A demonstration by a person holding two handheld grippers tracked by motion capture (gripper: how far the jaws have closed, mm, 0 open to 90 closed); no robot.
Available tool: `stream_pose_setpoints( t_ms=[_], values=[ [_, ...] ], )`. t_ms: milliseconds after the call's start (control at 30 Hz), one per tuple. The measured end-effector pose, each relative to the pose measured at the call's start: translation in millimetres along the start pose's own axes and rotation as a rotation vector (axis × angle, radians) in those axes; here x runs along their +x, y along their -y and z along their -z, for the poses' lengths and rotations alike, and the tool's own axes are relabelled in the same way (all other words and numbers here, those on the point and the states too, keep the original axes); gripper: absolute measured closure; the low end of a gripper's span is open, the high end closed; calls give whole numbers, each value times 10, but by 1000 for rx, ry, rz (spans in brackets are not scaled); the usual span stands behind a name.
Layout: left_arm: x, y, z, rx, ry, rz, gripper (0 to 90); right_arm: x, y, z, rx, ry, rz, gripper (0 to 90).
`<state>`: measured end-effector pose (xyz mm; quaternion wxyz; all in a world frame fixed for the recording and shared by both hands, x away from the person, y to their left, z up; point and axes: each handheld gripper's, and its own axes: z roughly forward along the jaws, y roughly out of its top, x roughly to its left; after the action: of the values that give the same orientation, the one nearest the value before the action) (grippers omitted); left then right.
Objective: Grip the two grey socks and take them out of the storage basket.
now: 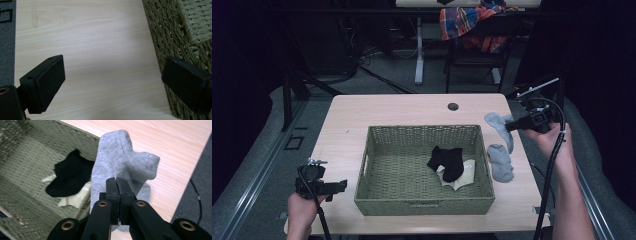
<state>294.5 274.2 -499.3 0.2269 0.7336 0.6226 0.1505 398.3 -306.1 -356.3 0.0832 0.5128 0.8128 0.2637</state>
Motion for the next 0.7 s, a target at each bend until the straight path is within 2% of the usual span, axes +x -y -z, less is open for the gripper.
stream_pose_setpoints(
  t_ms=[133,333,700],
  values=[
    [-2,0,-3,-1,1,0,51,-126,58,-47,33,28,-28,896],
    [-2,-1,-2,-1,1,-2,50,-241,119,-106,54,44,-53,896],
    [-1,-1,-1,-2,3,-1,51,-356,183,-214,86,60,-85,896]
  ],
)
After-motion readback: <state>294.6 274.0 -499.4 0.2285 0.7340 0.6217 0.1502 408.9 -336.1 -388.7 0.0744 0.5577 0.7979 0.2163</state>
